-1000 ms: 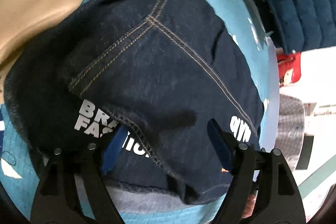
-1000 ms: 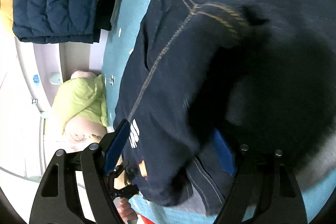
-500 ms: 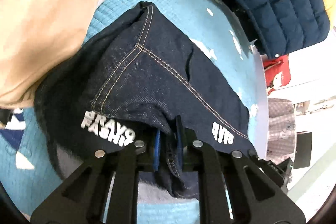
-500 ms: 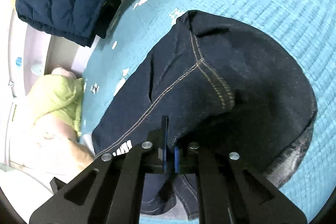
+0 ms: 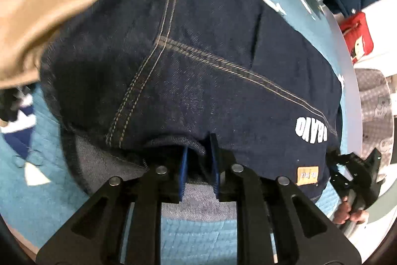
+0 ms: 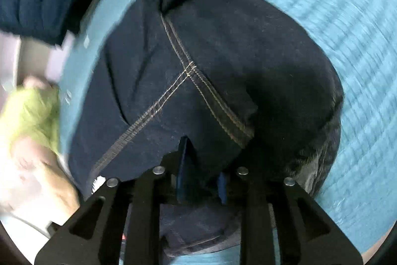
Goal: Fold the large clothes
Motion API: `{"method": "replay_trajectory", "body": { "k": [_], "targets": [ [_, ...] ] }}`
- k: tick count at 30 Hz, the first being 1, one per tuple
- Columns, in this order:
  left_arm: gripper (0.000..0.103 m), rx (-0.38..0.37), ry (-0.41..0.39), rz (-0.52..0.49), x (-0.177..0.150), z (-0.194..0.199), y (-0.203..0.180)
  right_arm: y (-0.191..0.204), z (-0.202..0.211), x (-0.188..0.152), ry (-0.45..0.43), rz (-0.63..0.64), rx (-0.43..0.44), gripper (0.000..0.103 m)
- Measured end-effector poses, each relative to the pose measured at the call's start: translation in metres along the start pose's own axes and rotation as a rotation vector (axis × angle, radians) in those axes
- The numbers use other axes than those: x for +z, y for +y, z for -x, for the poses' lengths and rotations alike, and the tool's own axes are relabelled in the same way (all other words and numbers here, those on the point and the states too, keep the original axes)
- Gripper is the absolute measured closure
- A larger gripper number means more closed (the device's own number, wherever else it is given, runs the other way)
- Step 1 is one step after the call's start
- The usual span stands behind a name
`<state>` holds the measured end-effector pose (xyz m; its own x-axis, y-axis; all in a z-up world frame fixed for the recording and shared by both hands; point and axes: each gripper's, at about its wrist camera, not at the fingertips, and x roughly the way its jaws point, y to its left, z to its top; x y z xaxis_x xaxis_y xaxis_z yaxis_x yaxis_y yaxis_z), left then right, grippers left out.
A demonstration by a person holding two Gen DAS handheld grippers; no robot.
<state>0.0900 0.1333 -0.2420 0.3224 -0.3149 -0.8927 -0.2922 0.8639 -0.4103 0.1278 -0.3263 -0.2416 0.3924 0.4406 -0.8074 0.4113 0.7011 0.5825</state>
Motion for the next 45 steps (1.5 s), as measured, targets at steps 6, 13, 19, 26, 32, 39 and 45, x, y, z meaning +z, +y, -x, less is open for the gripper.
{"method": "replay_trajectory", "body": {
  "k": [6, 13, 19, 26, 32, 39, 45],
  "targets": [
    [0.032, 0.005, 0.038, -0.041, -0.012, 0.029, -0.013, 0.017, 0.036, -0.041, 0.179, 0.04, 0.062, 0.037],
    [0.046, -0.128, 0.173, 0.09, -0.009, -0.009, -0.023, 0.047, -0.004, -0.111, 0.546, 0.01, 0.189, 0.041],
    [0.09, -0.156, 0.13, 0.08, 0.002, 0.005, -0.032, 0.05, -0.024, -0.129, 0.52, -0.113, 0.22, 0.059],
    [0.099, -0.2, 0.068, -0.027, 0.009, 0.048, -0.05, 0.067, -0.04, -0.123, 0.408, -0.15, 0.206, 0.063],
    [0.099, -0.213, 0.024, -0.077, 0.008, 0.068, -0.062, 0.076, -0.069, -0.12, 0.365, -0.227, 0.351, 0.062],
    [0.099, -0.308, -0.029, -0.078, 0.014, 0.099, -0.066, 0.091, -0.045, -0.1, 0.196, -0.131, 0.637, 0.072],
    [0.098, -0.344, -0.118, -0.175, 0.01, 0.121, -0.077, 0.097, -0.002, -0.091, 0.052, 0.131, 0.823, 0.079]
  ]
}}
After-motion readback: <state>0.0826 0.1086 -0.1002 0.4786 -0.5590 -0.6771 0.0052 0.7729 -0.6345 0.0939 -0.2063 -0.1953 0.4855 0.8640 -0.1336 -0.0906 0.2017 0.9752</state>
